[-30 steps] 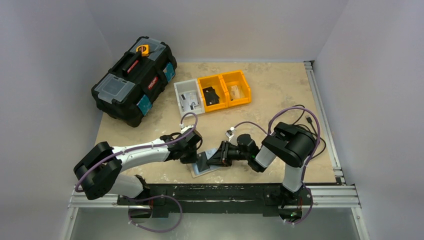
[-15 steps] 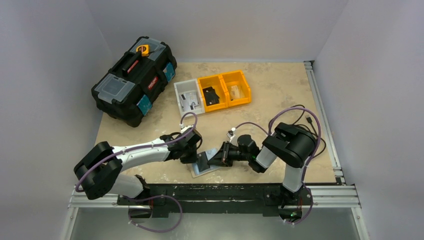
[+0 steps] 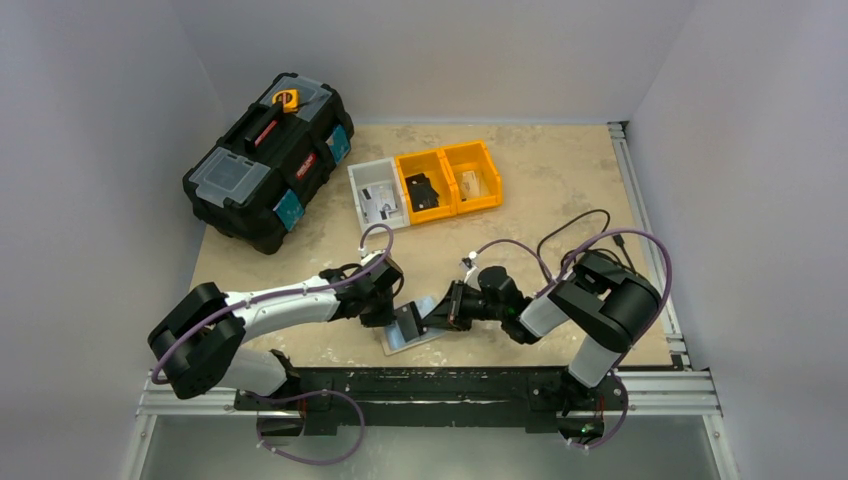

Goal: Take the credit cards out of the card holder
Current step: Remove the credit card from the card holder.

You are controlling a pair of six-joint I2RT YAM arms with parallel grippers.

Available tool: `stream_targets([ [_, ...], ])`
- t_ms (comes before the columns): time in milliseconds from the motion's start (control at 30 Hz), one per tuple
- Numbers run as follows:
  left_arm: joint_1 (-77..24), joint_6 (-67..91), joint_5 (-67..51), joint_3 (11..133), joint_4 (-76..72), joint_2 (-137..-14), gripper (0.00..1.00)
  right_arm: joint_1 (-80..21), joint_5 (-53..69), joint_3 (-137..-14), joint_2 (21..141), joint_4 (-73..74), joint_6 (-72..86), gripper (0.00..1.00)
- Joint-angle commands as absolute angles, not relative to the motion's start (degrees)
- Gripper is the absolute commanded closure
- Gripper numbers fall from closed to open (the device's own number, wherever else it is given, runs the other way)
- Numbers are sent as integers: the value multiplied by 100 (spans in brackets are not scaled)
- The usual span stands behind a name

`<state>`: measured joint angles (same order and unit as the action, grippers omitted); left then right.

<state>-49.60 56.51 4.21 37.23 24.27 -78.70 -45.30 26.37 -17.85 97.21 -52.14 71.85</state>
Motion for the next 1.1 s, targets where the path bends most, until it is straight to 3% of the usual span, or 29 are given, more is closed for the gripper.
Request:
stream_targets([
  [0,-4937,5661,495,3479,2638,-8154,100,-4488,2542,-1853,9638,-5064,6865,91],
  [100,-4939,5631,476,3510,2631,-8173,100,-4499,2578,-1998,9775,-5031,6777,76],
  [200,-4942,5610,449,3539,2610,-8197,100,-4498,2709,-2125,9939,-5055,6752,74],
  [400,-4944,5581,405,3592,2601,-8236,100,-4507,2854,-2314,10171,-5032,6698,82],
  [567,-4939,5581,429,3612,2662,-8233,100,-4481,2927,-2278,10090,-4910,6630,100],
  [1067,-4918,5494,454,3578,2813,-7822,100,-4049,2281,-2315,8226,-2561,5652,100],
])
